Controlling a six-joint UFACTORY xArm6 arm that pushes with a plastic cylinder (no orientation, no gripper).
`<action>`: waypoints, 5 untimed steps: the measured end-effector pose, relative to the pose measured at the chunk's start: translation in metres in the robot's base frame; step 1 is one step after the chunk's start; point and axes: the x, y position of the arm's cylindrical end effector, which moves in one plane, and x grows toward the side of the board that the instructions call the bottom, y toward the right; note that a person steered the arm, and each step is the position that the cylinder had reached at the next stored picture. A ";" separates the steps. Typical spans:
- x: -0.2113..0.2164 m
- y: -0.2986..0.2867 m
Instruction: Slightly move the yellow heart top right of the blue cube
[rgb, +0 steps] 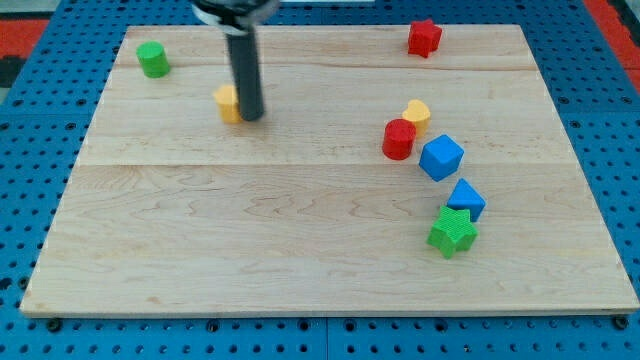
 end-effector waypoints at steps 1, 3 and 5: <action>-0.041 -0.064; -0.046 -0.095; -0.043 0.125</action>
